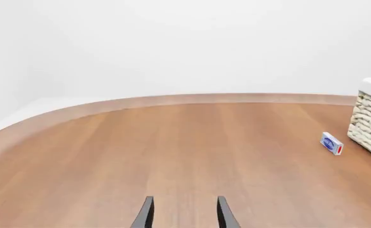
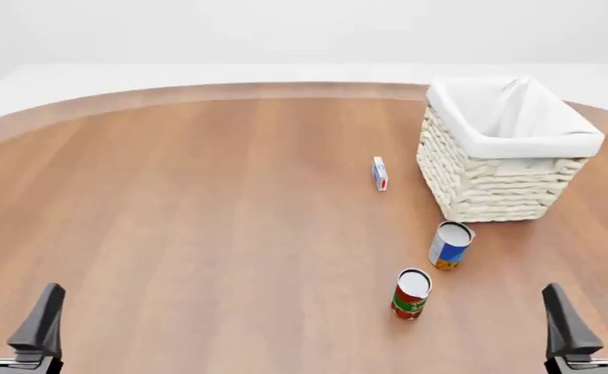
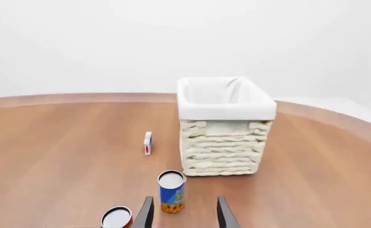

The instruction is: Pick up the alphabet soup and the cream cheese box, and put them in the basket.

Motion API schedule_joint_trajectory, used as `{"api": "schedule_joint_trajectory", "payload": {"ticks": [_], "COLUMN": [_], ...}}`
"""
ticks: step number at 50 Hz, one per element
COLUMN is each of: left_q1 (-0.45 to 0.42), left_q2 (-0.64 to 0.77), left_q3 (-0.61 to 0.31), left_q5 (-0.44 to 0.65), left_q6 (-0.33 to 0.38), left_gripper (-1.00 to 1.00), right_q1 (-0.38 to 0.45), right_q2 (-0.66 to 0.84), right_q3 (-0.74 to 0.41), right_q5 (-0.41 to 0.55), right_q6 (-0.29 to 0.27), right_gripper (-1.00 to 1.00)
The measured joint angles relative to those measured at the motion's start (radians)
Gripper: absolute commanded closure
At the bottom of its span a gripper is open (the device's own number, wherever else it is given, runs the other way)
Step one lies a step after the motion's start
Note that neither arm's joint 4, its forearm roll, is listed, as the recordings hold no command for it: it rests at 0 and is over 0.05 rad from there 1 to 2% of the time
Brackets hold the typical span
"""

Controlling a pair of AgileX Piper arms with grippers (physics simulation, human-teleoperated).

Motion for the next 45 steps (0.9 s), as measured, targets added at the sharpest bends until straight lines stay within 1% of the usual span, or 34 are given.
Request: {"api": "schedule_joint_trajectory", "payload": {"ticks": [7, 18, 31, 45], "left_q1": [0.000, 0.000, 0.000, 0.000], "left_q2": [0.002, 0.004, 0.004, 0.004], "left_q3": [-0.001, -0.002, -0.002, -0.003], "left_q5": [-0.001, -0.001, -0.001, -0.001], "left_q6": [0.000, 0.000, 0.000, 0.000], "left_gripper": [-1.00, -1.00, -1.00, -1.00], "right_q1": [0.008, 0.040, 0.114, 0.206], "right_q2": [0.011, 0.037, 0.114, 0.247], "right_q3": [-0.005, -0.027, -0.086, -0.165], "right_q5": [0.000, 0.011, 0.008, -0.026], "right_q6": [-0.013, -0.052, -0.111, -0.153], "right_gripper": [-1.00, -1.00, -1.00, -1.00]}}
